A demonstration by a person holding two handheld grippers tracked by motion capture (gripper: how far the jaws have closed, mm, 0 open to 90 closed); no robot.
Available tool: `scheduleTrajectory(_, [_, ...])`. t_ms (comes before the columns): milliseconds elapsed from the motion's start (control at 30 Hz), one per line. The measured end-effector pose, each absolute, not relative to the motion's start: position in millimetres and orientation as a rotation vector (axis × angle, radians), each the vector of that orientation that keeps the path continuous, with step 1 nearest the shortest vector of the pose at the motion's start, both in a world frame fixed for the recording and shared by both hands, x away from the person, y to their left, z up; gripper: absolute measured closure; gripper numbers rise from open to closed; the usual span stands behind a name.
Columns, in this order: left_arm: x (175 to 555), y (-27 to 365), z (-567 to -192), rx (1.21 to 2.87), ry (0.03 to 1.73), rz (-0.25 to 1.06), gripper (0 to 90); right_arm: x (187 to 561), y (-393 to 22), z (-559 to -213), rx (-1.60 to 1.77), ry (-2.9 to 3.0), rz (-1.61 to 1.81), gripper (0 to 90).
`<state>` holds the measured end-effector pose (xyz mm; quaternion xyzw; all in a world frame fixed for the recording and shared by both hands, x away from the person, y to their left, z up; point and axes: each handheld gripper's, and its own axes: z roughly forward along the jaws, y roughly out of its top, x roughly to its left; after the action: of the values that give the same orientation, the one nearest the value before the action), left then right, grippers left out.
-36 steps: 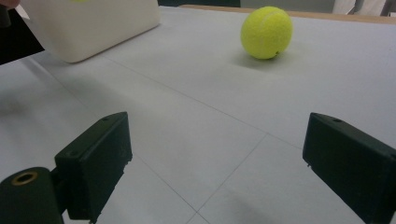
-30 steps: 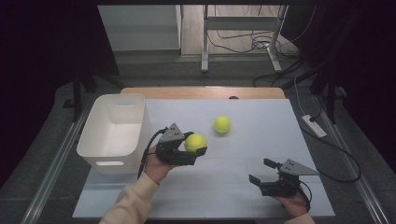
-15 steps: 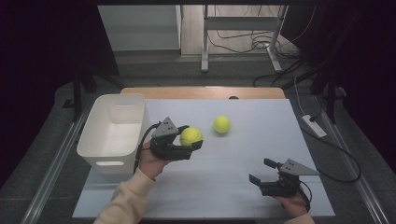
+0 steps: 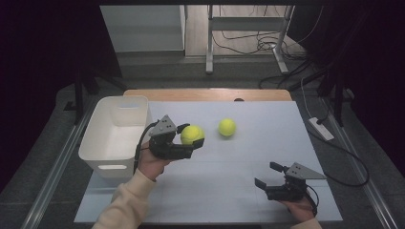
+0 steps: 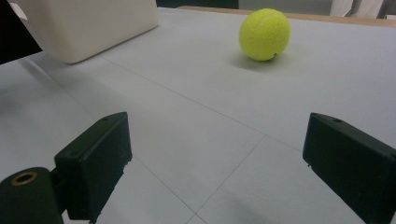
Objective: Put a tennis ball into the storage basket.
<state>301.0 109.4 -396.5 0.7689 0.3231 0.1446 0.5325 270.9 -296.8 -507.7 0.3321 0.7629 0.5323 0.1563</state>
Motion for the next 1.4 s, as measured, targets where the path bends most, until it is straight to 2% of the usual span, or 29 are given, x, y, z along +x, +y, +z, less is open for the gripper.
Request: scheduleTrajectory(1400, [311, 151, -374, 1.774, 0.861, 0.426, 26.7, 270, -298, -506, 0.951, 2.167, 1.535, 8.1])
